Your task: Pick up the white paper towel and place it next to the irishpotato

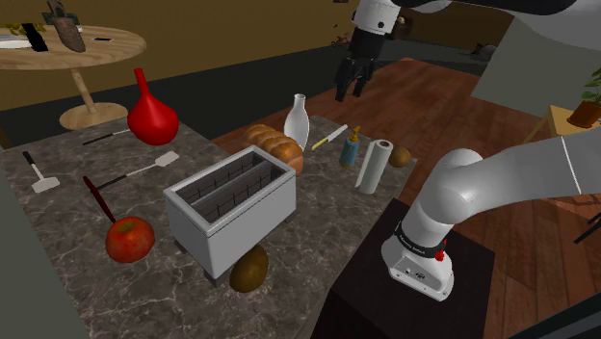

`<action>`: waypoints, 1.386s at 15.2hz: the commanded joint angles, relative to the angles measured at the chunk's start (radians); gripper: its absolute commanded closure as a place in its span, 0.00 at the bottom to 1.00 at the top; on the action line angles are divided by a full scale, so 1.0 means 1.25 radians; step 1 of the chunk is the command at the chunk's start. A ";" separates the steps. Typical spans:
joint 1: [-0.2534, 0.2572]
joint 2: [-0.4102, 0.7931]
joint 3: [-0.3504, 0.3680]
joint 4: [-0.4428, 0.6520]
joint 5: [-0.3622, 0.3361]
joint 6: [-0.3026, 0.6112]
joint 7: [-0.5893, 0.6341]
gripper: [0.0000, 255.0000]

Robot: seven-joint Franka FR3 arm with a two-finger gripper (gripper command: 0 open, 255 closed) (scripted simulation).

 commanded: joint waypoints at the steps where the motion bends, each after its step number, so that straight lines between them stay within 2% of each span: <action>1: 0.000 0.000 0.000 0.000 0.000 0.000 0.000 0.00; 10: -0.070 -0.120 -0.094 -0.204 -0.094 0.045 -0.083 0.00; 19: -0.186 -0.197 -0.217 -0.362 -0.236 0.095 -0.184 0.00; 21: -0.198 -0.200 -0.230 -0.382 -0.251 0.110 -0.192 0.00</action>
